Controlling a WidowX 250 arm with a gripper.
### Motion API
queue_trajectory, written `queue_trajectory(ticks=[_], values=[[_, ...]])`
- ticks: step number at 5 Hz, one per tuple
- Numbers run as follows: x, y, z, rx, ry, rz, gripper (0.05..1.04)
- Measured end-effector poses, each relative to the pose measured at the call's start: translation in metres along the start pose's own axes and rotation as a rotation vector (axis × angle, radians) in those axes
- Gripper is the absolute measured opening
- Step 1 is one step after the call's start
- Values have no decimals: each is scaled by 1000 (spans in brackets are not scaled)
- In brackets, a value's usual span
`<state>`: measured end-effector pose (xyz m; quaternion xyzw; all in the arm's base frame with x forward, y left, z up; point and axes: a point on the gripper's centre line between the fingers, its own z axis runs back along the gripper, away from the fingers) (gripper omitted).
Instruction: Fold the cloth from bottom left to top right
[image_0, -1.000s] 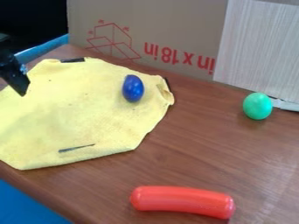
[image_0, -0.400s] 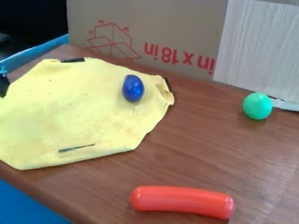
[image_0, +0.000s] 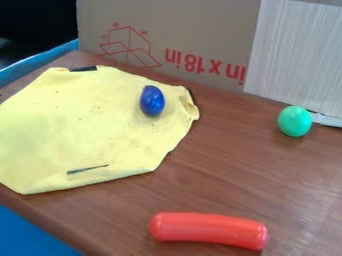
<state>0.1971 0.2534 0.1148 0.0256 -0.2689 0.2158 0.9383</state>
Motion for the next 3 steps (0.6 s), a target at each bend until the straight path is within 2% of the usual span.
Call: queue_trajectory(ticks=[1,3], values=[[1,12,-10,-14,-49,0,999],[0,22,-21,-30,-92,35,999]])
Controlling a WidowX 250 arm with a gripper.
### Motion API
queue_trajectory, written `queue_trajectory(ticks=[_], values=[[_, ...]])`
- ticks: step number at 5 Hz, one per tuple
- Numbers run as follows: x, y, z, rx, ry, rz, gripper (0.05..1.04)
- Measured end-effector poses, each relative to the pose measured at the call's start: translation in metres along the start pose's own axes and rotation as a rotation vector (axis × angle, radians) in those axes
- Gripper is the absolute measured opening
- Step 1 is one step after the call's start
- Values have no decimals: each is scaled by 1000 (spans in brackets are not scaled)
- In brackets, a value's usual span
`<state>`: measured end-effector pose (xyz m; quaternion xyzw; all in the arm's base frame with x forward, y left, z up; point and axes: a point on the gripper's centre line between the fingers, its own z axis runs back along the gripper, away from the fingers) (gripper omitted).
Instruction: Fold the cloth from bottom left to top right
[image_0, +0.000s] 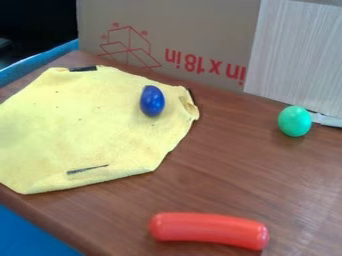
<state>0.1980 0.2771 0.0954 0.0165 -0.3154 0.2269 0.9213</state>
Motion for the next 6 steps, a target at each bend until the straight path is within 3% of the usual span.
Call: queue_trajectory(ticks=[3,6], values=[[-24,-23,-3,-24,17,49,999],[-28,-29,-14,37,1,32,997]])
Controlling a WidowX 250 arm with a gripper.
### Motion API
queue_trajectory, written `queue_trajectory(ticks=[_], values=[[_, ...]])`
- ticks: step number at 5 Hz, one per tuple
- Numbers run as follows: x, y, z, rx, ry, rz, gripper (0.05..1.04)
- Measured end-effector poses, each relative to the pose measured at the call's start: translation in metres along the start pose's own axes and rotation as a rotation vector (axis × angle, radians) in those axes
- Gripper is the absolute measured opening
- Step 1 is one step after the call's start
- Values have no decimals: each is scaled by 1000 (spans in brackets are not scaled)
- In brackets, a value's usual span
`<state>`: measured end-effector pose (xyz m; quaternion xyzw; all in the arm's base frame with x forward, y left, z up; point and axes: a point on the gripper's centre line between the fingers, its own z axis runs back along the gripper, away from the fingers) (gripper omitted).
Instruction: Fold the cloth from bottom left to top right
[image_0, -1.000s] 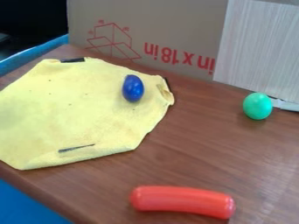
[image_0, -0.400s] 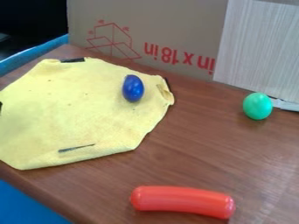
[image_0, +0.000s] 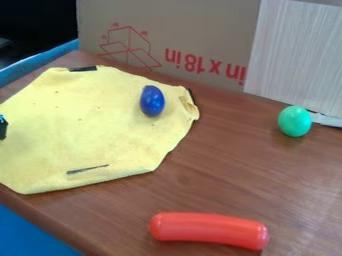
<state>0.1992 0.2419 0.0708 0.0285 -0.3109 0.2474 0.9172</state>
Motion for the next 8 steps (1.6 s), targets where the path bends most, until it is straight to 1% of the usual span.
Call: queue_trajectory(ticks=[1,2,3,4,5,6,7,8], values=[[0,1,-1,14,-4,-1,954],[-2,-3,0,8,-2,0,672],[7,-21,7,-20,-18,-38,345],[19,-39,18,-8,-52,-60,152],[23,-55,22,-41,-37,-72,59],[41,-86,26,-101,-30,-49,50],[64,-117,24,-116,-18,25,50],[79,-148,14,-104,10,93,50]])
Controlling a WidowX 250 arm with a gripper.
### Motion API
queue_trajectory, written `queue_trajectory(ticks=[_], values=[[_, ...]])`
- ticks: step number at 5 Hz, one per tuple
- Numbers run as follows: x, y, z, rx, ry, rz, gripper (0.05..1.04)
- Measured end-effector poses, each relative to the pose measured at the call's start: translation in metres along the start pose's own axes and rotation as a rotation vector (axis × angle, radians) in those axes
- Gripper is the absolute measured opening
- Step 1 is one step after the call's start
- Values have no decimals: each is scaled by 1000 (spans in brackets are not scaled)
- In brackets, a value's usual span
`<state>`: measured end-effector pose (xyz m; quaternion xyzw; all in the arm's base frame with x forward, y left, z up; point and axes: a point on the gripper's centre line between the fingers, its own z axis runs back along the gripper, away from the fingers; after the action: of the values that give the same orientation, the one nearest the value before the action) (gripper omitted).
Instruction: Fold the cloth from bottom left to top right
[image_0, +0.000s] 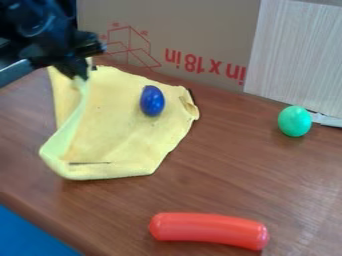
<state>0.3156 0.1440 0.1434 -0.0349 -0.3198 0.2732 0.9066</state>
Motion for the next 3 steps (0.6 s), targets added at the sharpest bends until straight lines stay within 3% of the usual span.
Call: queue_trajectory(ticks=[3], values=[[4,-65,-27,52,13,53,50]])
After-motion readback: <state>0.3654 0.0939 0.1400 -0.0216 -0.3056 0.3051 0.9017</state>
